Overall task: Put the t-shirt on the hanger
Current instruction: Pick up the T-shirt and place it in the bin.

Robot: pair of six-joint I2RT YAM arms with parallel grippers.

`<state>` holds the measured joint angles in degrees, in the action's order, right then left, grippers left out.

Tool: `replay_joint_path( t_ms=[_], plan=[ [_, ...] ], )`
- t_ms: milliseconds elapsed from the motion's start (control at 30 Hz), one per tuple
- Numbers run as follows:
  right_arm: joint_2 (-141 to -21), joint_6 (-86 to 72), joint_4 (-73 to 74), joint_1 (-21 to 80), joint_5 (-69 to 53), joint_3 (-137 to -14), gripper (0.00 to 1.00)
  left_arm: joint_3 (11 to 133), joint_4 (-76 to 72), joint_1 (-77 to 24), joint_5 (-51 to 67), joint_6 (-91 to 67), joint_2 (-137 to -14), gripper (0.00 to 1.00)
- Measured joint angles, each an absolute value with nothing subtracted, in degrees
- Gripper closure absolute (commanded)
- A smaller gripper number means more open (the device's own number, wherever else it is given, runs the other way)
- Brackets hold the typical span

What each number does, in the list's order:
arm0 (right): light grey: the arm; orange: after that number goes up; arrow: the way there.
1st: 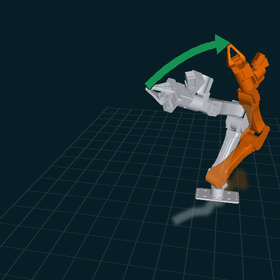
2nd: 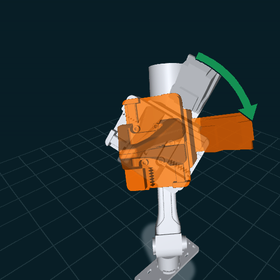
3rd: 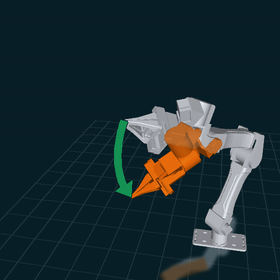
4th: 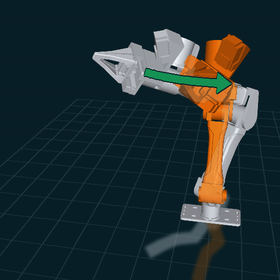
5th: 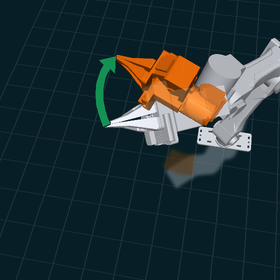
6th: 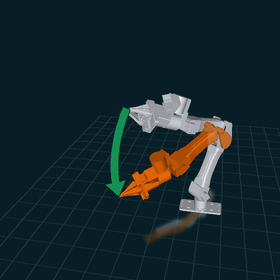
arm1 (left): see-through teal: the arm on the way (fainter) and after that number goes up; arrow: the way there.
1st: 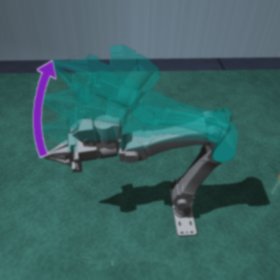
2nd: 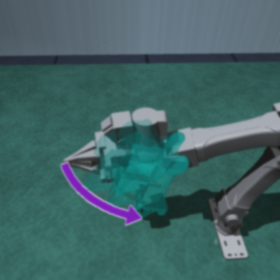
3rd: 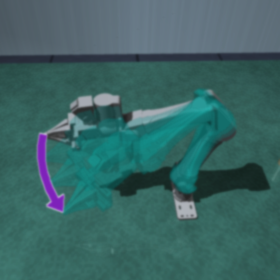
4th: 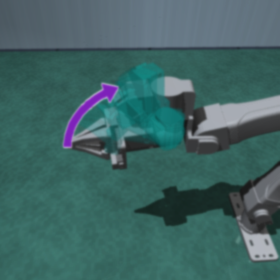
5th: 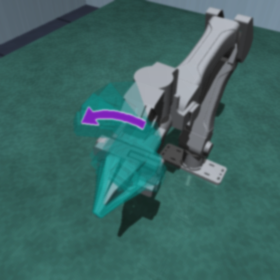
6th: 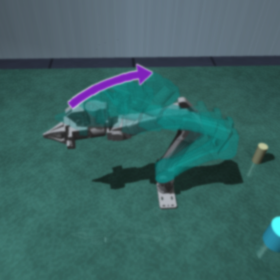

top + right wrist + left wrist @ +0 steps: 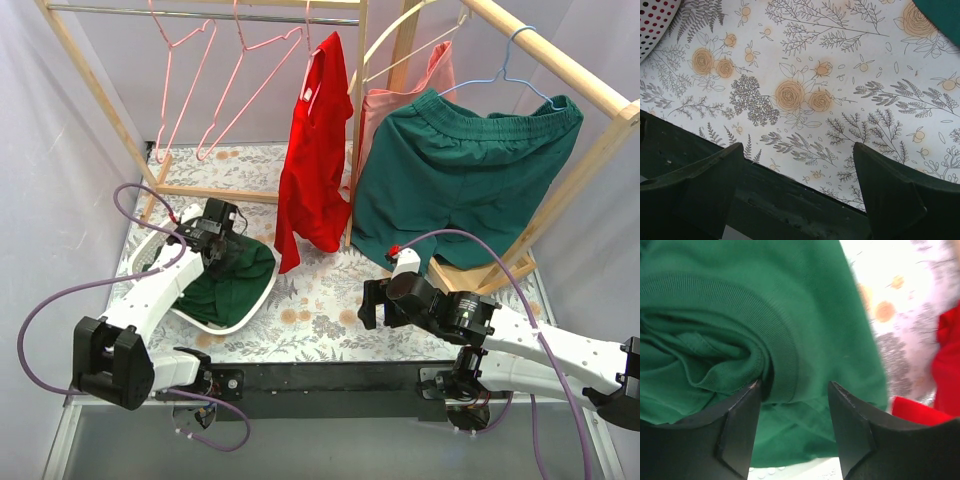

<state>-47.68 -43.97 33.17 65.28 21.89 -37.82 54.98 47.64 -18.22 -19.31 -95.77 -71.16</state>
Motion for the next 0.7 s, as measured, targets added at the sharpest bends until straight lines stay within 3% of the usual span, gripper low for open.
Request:
replay_joint_path(
  t_ms=[200,233,433,700],
  plan=[
    [-47.7,-43.3,32.6,65.3,21.8,-37.8,0.02,48.9,45.2,-18.2,-17.0,-95.3,-70.0,0.97],
    [-47.7,-43.2,32.5,65.3,21.8,-37.8,0.02,48.6,45.1,-18.2,-16.8,-95.0,-69.3,1.00],
    [-48.2,-43.0,31.8,65.3,21.6,-37.8,0.02,49.8,45.8,-18.2,-15.0,-91.9,-63.3,1.00],
    [-48.7,-42.0,31.5,65.3,21.7,-39.5,0.02,62.3,54.2,-18.2,-12.9,-87.4,-53.4,1.00]
  ],
)
